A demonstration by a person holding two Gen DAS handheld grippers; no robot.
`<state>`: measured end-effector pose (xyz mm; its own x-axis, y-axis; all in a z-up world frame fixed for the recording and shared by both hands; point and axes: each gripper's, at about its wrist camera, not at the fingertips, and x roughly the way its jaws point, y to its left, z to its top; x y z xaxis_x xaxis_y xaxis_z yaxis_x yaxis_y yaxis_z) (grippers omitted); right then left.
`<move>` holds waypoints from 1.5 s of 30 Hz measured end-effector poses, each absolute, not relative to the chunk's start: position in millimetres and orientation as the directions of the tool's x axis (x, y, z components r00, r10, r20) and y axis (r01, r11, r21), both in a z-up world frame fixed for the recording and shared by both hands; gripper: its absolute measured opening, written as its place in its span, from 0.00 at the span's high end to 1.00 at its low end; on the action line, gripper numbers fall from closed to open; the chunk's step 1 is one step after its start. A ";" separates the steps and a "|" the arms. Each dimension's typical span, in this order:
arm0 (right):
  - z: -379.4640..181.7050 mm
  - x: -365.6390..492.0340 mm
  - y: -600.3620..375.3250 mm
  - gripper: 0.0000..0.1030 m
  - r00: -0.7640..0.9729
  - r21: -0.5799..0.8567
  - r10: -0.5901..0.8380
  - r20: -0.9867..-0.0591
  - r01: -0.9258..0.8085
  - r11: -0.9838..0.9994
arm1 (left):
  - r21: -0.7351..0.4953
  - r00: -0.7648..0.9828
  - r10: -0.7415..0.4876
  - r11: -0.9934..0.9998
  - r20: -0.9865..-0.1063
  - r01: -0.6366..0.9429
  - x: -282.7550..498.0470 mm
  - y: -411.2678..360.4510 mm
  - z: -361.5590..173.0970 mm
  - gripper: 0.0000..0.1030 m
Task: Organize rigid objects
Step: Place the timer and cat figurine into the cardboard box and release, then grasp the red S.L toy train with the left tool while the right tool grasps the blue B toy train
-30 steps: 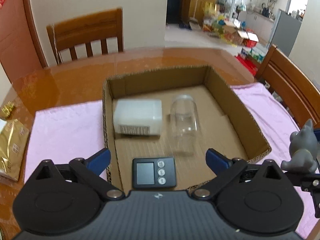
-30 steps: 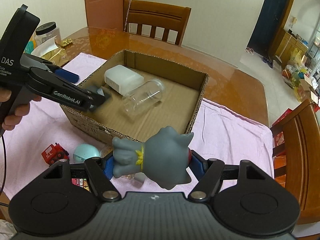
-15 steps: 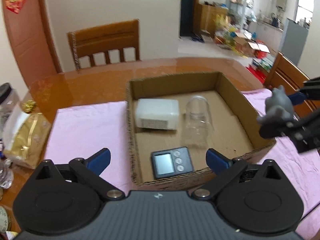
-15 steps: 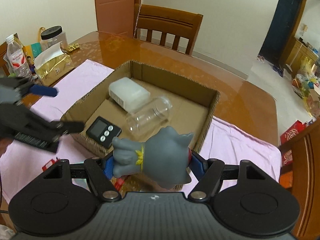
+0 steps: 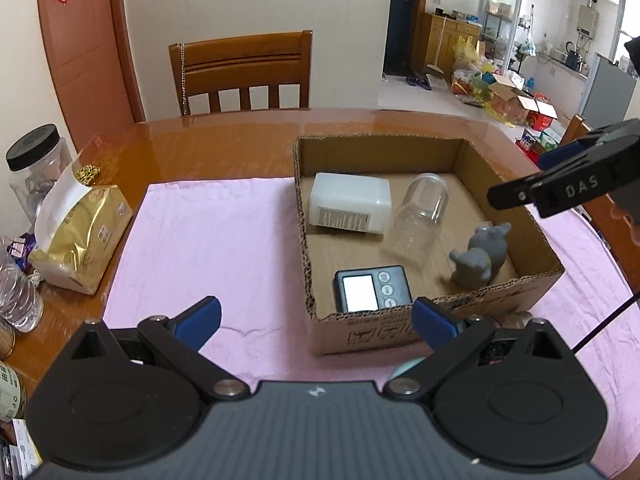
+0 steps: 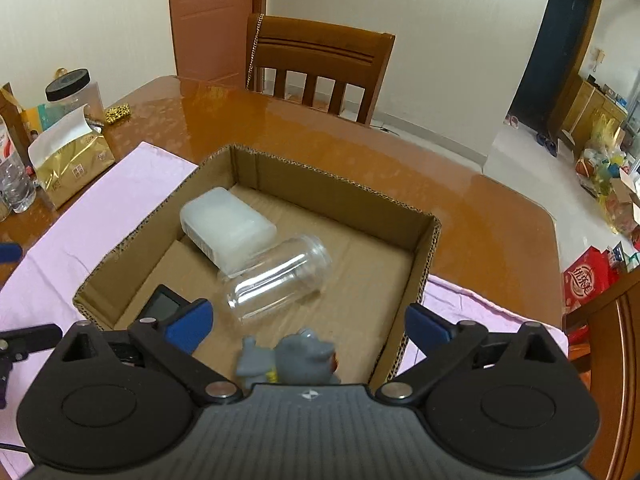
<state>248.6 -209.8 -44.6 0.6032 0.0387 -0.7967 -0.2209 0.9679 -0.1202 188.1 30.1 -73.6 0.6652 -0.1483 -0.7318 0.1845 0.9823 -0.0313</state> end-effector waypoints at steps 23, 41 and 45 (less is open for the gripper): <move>-89.9 141.2 -223.2 0.00 0.556 -0.074 -0.061 -0.829 -0.001 0.997 | 0.014 0.613 -0.132 0.974 -0.779 0.227 149.5 24.7 -110.1 0.02; -150.3 103.1 -195.7 0.00 0.399 -0.128 -0.092 -0.912 -0.063 0.990 | 0.013 0.510 -0.117 0.970 -0.852 0.245 137.0 26.0 -157.1 0.02; -149.1 89.8 -194.6 0.00 0.378 -0.134 -0.100 -0.921 -0.067 0.989 | 0.015 0.499 -0.113 0.970 -0.859 0.245 136.2 27.8 -161.0 0.02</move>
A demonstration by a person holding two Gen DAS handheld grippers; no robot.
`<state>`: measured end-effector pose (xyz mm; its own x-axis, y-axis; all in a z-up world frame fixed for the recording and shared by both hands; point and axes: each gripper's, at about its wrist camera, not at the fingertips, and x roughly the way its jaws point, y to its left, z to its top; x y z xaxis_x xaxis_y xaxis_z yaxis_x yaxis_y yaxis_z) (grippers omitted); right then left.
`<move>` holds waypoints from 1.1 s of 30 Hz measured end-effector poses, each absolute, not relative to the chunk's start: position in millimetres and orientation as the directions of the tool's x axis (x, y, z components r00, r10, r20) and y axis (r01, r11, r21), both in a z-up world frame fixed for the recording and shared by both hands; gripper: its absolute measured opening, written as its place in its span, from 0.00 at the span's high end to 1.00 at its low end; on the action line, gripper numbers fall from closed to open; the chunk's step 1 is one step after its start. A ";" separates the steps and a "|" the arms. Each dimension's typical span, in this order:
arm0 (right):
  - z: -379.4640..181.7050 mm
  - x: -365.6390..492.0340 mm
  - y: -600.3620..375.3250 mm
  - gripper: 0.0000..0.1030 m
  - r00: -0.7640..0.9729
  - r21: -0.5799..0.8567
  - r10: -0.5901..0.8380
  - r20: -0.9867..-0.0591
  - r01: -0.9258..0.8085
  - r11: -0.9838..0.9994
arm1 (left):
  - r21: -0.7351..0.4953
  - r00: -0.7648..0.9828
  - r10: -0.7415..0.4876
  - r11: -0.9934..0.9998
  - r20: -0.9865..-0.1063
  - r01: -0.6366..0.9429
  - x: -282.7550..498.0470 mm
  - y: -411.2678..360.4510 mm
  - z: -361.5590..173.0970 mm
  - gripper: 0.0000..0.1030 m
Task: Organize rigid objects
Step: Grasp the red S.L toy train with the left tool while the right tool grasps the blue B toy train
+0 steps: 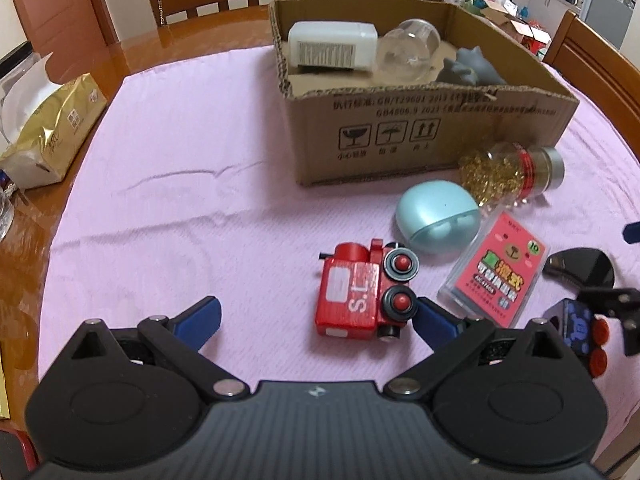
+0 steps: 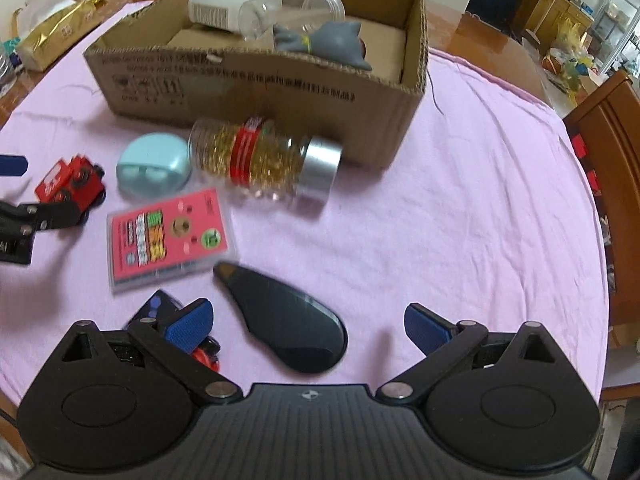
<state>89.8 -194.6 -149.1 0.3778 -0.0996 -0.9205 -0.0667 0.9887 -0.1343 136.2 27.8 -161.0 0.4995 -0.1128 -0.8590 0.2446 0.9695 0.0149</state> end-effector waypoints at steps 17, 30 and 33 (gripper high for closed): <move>-142.2 69.0 -180.4 0.00 0.350 -0.136 -0.088 -0.933 -0.115 0.984 | 0.099 0.504 0.030 0.989 -0.863 0.111 143.5 71.7 -164.4 0.02; -125.0 66.4 -141.4 0.00 0.362 0.001 0.115 -0.925 -0.300 0.954 | 0.007 0.460 -0.094 0.977 -0.883 0.214 129.7 40.6 -170.0 0.01; -136.9 64.6 -131.0 0.00 0.337 0.010 0.134 -0.932 -0.346 0.938 | -0.002 0.462 -0.096 0.980 -0.882 0.198 130.3 40.8 -170.7 0.00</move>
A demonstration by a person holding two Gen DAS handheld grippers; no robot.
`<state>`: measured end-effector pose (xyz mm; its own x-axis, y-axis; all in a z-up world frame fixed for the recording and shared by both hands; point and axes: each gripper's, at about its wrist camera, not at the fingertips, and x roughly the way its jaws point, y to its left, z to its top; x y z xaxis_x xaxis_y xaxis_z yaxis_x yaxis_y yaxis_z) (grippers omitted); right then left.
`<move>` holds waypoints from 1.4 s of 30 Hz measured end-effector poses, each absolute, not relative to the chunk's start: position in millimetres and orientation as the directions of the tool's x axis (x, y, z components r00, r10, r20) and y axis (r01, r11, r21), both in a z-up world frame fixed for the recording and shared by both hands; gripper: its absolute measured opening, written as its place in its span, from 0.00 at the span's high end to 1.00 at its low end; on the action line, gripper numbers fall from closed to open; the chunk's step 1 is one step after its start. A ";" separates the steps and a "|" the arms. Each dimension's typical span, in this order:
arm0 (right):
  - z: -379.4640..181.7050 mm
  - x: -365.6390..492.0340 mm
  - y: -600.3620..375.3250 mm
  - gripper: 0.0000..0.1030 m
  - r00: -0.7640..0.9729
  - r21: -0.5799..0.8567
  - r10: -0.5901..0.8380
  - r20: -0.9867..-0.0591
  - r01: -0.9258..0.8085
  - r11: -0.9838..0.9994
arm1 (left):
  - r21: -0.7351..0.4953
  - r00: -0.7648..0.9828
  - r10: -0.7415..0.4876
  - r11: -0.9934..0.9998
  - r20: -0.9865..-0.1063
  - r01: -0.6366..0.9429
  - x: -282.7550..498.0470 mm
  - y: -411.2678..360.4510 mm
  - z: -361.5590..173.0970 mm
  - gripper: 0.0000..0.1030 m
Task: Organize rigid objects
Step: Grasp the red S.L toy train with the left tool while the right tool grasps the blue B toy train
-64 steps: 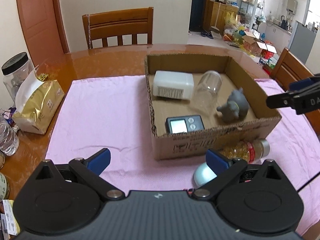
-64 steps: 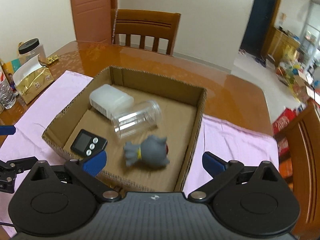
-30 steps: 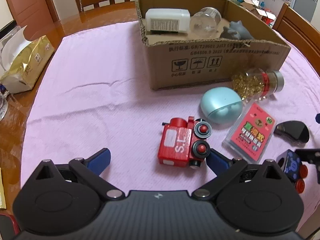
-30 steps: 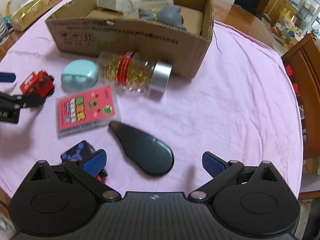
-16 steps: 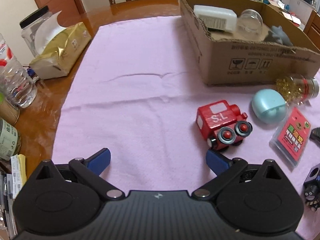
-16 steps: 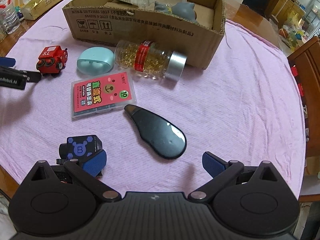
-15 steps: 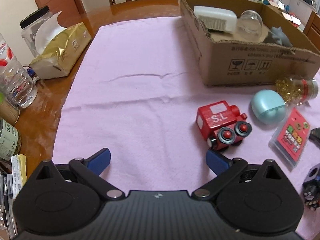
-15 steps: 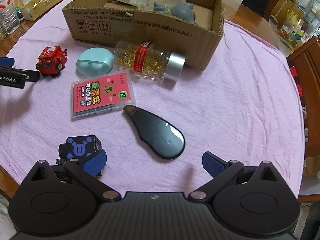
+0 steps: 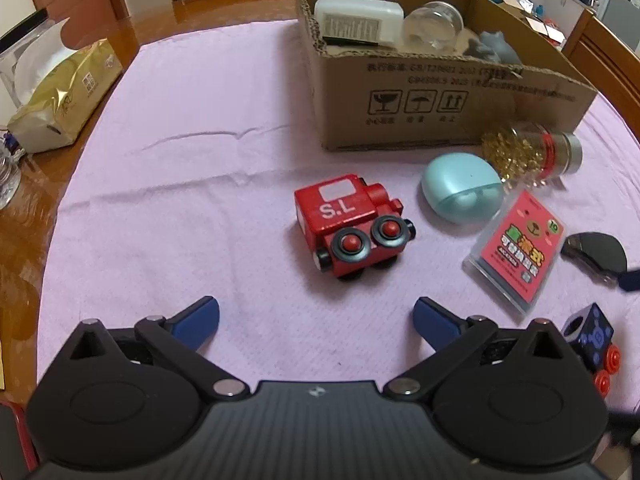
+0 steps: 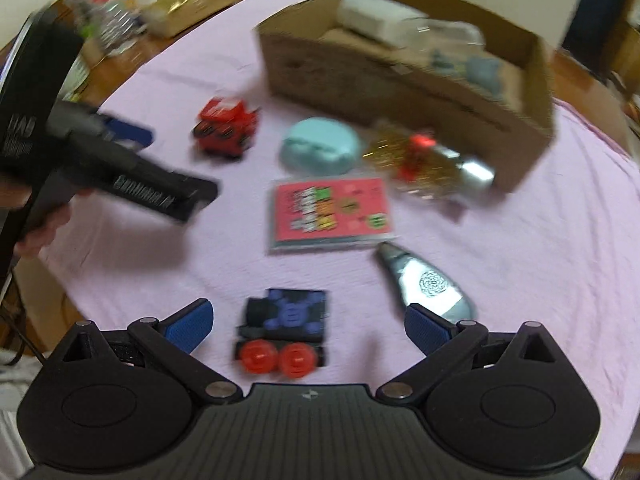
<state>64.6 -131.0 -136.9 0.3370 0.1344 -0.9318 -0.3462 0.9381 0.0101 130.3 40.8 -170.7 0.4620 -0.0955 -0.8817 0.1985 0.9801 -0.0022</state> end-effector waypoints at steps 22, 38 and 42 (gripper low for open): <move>-165.7 53.8 -122.4 0.00 0.320 -0.048 0.091 -0.943 -0.401 0.915 | -0.002 0.505 -0.066 0.992 -0.860 0.125 162.7 25.4 -171.9 0.00; -163.7 49.4 -123.1 0.00 0.337 -0.048 0.098 -0.936 -0.400 0.915 | 0.007 0.552 -0.062 0.992 -0.832 0.123 158.8 29.8 -164.2 0.34; -164.0 47.9 -122.8 0.00 0.343 -0.049 0.098 -0.934 -0.396 0.917 | 0.005 0.557 -0.075 0.990 -0.827 0.142 159.2 26.2 -163.2 0.41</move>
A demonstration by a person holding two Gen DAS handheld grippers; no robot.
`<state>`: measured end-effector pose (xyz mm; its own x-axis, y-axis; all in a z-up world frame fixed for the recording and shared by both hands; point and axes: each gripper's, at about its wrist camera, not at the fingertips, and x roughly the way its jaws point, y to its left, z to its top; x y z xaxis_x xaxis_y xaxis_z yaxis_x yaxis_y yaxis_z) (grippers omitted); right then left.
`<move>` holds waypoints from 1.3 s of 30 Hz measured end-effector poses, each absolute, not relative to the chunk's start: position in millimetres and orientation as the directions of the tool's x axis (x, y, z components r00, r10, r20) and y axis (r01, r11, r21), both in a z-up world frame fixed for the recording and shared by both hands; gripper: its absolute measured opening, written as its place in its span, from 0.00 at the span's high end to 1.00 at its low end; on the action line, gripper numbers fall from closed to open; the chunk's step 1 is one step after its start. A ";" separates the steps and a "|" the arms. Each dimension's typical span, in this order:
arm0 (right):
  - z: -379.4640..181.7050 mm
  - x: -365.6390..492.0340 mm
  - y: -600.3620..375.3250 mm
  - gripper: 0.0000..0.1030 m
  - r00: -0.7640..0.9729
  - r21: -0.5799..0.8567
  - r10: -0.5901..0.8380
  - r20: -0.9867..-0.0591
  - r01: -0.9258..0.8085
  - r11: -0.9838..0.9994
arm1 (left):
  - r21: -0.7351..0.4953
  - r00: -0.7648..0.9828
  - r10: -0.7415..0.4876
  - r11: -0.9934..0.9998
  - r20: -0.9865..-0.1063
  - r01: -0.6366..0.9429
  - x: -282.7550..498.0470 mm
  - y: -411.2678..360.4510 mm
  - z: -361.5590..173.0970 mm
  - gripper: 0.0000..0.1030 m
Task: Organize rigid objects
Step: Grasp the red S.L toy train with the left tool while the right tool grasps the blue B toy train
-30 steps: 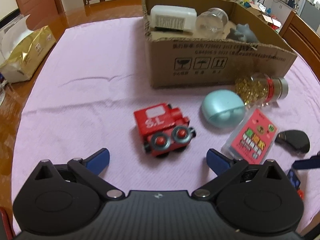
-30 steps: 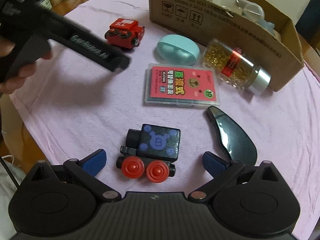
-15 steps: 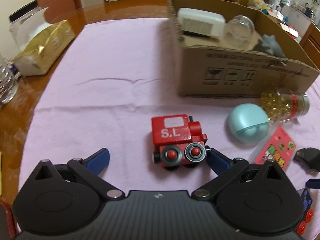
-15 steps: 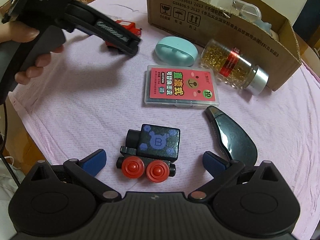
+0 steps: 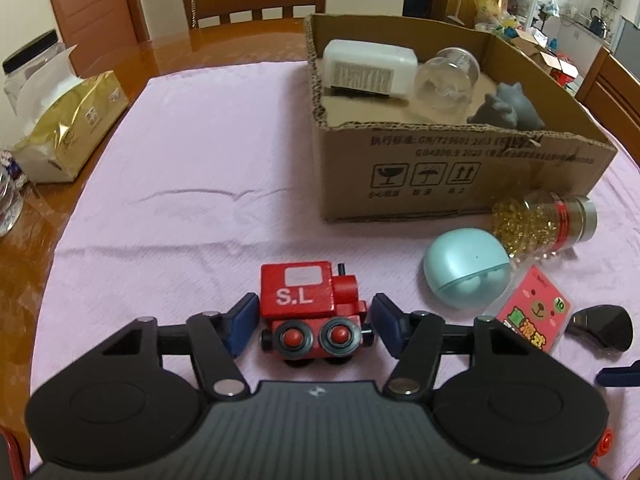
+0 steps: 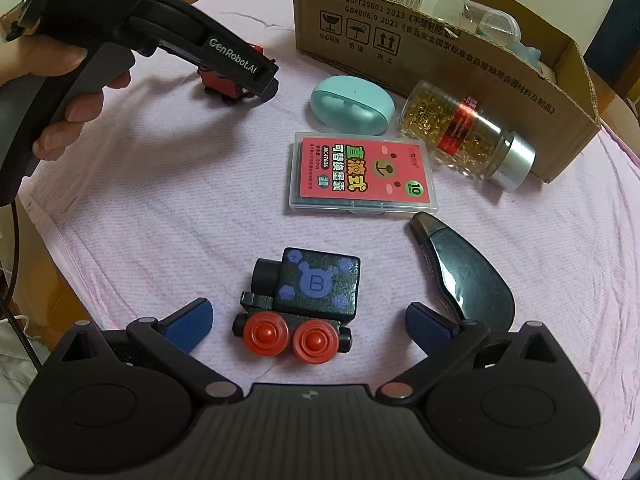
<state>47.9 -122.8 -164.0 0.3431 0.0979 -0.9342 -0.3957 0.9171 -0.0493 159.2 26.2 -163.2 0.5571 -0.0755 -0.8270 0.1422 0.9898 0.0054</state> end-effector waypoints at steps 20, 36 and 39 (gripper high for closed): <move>-150.5 44.8 -109.6 0.44 0.359 -0.061 0.075 -0.930 -0.354 0.933 | -0.004 0.552 -0.105 0.983 -0.827 0.182 161.0 26.7 -162.4 0.46; -147.5 42.8 -119.6 0.44 0.371 -0.080 0.047 -0.927 -0.320 0.944 | 0.002 0.522 -0.142 0.964 -0.841 0.267 158.3 28.1 -152.9 0.52; -144.6 42.3 -120.8 0.44 0.371 -0.080 0.050 -0.927 -0.326 0.942 | 0.003 0.517 -0.158 0.955 -0.841 0.296 156.7 29.0 -145.0 0.52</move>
<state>42.3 -120.8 -144.6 0.3714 0.0502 -0.9271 -0.3264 0.9419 -0.0797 156.7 29.0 -145.0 0.5170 -0.1580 -0.8413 0.2961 0.9552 0.0025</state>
